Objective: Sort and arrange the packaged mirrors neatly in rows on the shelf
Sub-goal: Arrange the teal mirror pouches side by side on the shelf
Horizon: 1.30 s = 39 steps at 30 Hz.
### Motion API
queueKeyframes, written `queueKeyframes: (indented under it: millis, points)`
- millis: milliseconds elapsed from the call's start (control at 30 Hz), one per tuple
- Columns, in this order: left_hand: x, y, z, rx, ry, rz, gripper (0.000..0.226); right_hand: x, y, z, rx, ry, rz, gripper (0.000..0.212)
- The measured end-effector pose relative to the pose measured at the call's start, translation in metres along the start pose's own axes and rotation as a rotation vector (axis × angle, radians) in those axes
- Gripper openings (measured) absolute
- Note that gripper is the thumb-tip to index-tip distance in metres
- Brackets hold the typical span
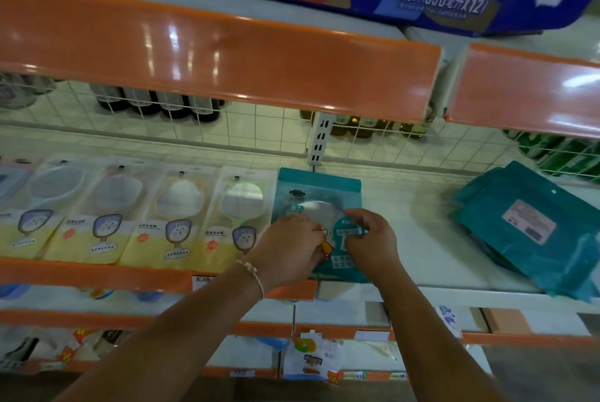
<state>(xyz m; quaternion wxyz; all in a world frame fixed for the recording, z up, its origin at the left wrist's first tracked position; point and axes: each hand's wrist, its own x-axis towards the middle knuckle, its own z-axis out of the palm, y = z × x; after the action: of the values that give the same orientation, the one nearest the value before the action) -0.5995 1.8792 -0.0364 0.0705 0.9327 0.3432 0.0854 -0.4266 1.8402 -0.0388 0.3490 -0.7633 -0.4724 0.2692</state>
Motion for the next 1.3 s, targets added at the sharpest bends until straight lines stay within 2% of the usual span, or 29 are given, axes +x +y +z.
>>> queueKeyframes:
  millis: [100,233,367,400,500,600,700,800,833,900,967,1033,1200,1300]
  points:
    - [0.007,0.02,0.006,0.025,-0.05,-0.025,0.028,0.001,0.013,-0.012,-0.005,-0.018,-0.093,0.037]
    - [0.031,0.049,0.003,0.15,-0.043,-0.161,0.021,0.008,0.033,-0.047,0.025,0.054,-0.089,0.017]
    - [0.079,0.097,-0.007,0.159,0.072,-0.173,0.025,0.012,0.053,-0.098,-0.099,0.151,-0.151,0.043]
    - [0.092,0.111,-0.008,0.146,0.095,-0.166,0.028,0.012,0.059,-0.111,-0.105,0.191,-0.18,0.044]
    - [0.129,0.151,-0.002,0.086,0.112,-0.149,0.028,0.016,0.081,-0.151,-0.248,0.313,-0.28,0.019]
    - [0.157,0.182,0.007,-0.001,0.093,-0.153,0.021,0.023,0.108,-0.188,-0.435,0.355,-0.278,0.026]
    - [0.18,0.206,0.015,-0.15,0.091,-0.253,0.02,0.024,0.134,-0.22,-0.45,0.428,-0.167,0.024]
    - [0.199,0.222,0.026,-0.309,0.052,-0.442,0.029,0.023,0.153,-0.246,-0.427,0.497,0.044,0.036]
    - [0.204,0.226,0.031,-0.442,0.019,-0.544,0.037,0.024,0.158,-0.253,-0.413,0.493,0.107,0.042]
    - [0.215,0.237,0.038,-0.926,-0.013,-0.777,0.047,0.026,0.164,-0.264,-0.335,0.446,0.204,0.054]
    - [0.223,0.246,0.042,-1.33,0.016,-0.963,0.039,0.03,0.166,-0.27,-0.23,0.399,0.246,0.061]
    - [0.228,0.253,0.042,-1.46,0.046,-1.067,0.025,0.033,0.166,-0.274,-0.152,0.396,0.247,0.064]
    - [0.229,0.255,0.042,-1.538,0.074,-1.037,0.014,0.035,0.165,-0.28,-0.02,0.447,0.194,0.068]
    - [0.225,0.251,0.04,-1.699,0.129,-0.988,0.007,0.032,0.157,-0.281,0.059,0.455,0.165,0.08]
